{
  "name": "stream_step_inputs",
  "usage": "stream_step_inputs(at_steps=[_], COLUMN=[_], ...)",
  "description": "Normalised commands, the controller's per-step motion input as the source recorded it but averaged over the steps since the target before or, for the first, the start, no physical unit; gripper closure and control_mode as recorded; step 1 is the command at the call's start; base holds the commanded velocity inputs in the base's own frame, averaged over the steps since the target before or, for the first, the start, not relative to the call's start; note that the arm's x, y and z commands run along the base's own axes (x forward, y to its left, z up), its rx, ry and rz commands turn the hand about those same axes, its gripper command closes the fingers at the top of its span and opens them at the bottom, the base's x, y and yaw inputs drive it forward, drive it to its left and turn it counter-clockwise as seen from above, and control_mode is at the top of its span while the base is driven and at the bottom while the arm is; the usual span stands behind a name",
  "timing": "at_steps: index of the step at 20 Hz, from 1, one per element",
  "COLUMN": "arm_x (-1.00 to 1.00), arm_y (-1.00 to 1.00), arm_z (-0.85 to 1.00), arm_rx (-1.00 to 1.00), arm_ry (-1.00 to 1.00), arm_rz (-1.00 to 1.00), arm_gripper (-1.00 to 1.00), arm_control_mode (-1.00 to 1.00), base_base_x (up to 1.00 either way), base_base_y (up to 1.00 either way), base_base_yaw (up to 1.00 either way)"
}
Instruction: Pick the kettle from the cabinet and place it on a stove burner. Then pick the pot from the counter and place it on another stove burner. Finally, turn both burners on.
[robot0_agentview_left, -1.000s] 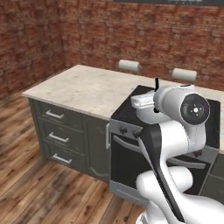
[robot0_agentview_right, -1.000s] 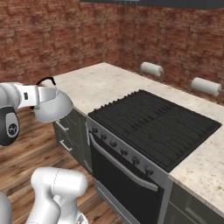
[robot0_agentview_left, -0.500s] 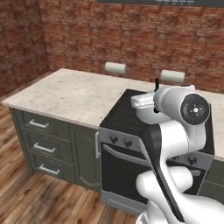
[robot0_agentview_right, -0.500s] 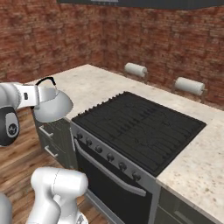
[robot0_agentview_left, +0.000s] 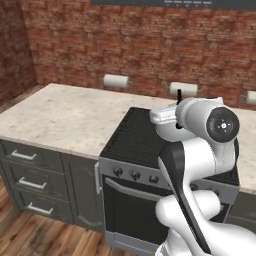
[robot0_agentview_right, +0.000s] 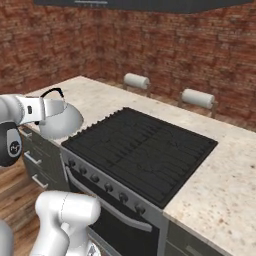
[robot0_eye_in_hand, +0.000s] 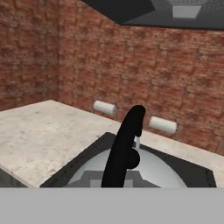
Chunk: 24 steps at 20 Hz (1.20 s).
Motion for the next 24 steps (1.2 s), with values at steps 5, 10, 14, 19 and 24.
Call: stream_step_inputs(at_steps=[5,10,14,19,24], arm_x=[0.00,0.00,0.00,0.00,0.00], arm_y=[0.00,0.00,0.00,0.00,0.00], arm_z=[0.00,0.00,0.00,0.00,0.00], arm_rx=[0.00,0.00,0.00,0.00,0.00], arm_ry=[0.00,0.00,0.00,0.00,0.00], arm_rz=[0.00,0.00,0.00,0.00,0.00], arm_gripper=[1.00,1.00,1.00,1.00,1.00], arm_control_mode=[1.00,1.00,1.00,1.00,1.00], base_base_x=[0.41,0.34,0.34,0.47,0.51], base_base_y=[0.00,0.06,0.04,0.00,0.00], base_base_yaw=[-0.19,-0.23,-0.21,-0.19,-0.10])
